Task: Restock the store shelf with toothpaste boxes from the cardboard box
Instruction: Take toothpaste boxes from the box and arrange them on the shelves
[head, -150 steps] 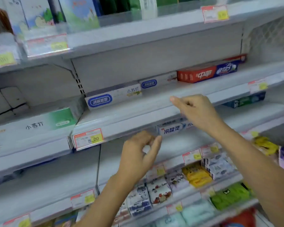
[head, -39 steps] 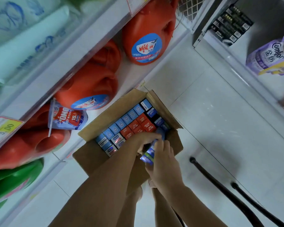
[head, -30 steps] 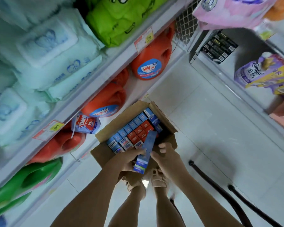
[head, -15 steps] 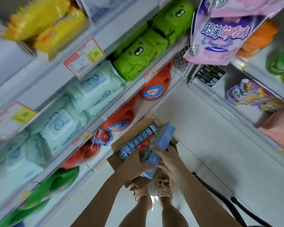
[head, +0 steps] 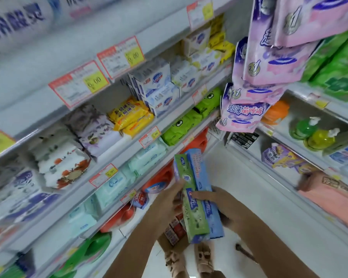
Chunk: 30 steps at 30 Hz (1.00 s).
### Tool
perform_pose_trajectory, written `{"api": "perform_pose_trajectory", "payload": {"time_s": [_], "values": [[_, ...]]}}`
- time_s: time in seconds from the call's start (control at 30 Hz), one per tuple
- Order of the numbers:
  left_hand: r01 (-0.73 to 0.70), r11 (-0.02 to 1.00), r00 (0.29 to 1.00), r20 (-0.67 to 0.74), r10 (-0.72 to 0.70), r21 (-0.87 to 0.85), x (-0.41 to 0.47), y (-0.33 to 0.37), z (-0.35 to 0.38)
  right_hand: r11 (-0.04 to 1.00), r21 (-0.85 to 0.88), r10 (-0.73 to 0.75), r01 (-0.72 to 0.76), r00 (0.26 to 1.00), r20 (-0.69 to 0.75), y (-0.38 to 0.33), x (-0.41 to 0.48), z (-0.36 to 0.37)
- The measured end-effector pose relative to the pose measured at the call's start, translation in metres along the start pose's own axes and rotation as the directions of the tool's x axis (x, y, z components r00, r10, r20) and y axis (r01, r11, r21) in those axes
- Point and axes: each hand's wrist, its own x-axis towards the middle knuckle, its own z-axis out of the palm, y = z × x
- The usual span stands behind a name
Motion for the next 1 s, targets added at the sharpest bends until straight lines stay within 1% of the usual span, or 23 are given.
{"api": "perform_pose_trajectory", "payload": {"time_s": [0.1,0.17,0.2,0.3,0.33,0.37,0.43,0.5,0.53,0.63,0.73,0.8,0.87,0.93,1.0], "values": [[-0.035,0.989,0.997,-0.074,0.025,-0.145,-0.025,0.017,0.009,0.996,-0.015,0.094,-0.093,0.994,0.051,-0.023,-0.028,0.009],[-0.085,0.972,0.994,-0.082,0.069,-0.218,-0.042,0.025,0.012,0.994,-0.029,0.102,-0.101,0.992,0.07,-0.034,-0.047,0.014],[-0.112,0.963,0.992,-0.09,0.092,-0.246,-0.05,0.028,0.013,0.997,-0.016,0.082,-0.081,0.994,0.074,-0.035,-0.049,0.012],[-0.172,0.927,0.98,-0.149,0.128,-0.333,-0.075,0.04,0.015,0.998,-0.013,0.059,-0.059,0.998,-0.029,-0.046,-0.071,0.016],[-0.195,0.918,0.974,-0.18,0.139,-0.346,-0.085,0.044,0.015,0.999,-0.021,0.029,-0.03,0.999,-0.035,-0.049,-0.073,0.014],[-0.22,0.914,0.966,-0.209,0.154,-0.341,-0.095,0.047,0.015,0.999,-0.046,-0.007,0.004,0.998,-0.057,-0.055,-0.08,0.018],[-0.273,0.921,0.947,-0.247,0.206,-0.279,-0.117,0.051,0.016,0.996,-0.061,-0.063,0.061,0.997,-0.041,-0.064,-0.088,0.019],[-0.341,0.913,0.922,-0.272,0.277,-0.224,-0.137,0.053,0.016,0.998,-0.01,-0.065,0.065,0.997,0.05,-0.077,-0.1,0.025],[-0.377,0.906,0.906,-0.282,0.316,-0.192,-0.146,0.054,0.015,0.997,0.011,-0.077,0.076,0.989,0.126,-0.084,-0.106,0.031],[-0.461,0.881,0.858,-0.305,0.412,-0.104,-0.177,0.061,0.014,0.993,-0.062,-0.086,0.103,0.971,0.225,-0.104,-0.125,0.053],[-0.558,0.83,0.774,-0.368,0.515,-0.012,-0.204,0.066,0.004,0.977,-0.134,-0.12,0.163,0.951,0.285,-0.119,-0.135,0.075],[-0.576,0.817,0.75,-0.406,0.523,-0.013,-0.222,0.069,-0.006,0.957,-0.228,-0.099,0.181,0.939,0.331,-0.127,-0.138,0.096],[-0.6,0.795,0.732,-0.466,0.497,-0.093,-0.238,0.07,-0.017,0.921,-0.325,-0.095,0.216,0.932,0.35,-0.134,-0.137,0.118],[-0.647,0.745,0.702,-0.507,0.501,-0.161,-0.253,0.071,-0.029,0.894,-0.37,-0.121,0.251,0.932,0.341,-0.14,-0.136,0.14],[-0.699,0.69,0.663,-0.534,0.524,-0.189,-0.269,0.072,-0.042,0.877,-0.384,-0.147,0.29,0.921,0.359,-0.146,-0.133,0.169]]}}
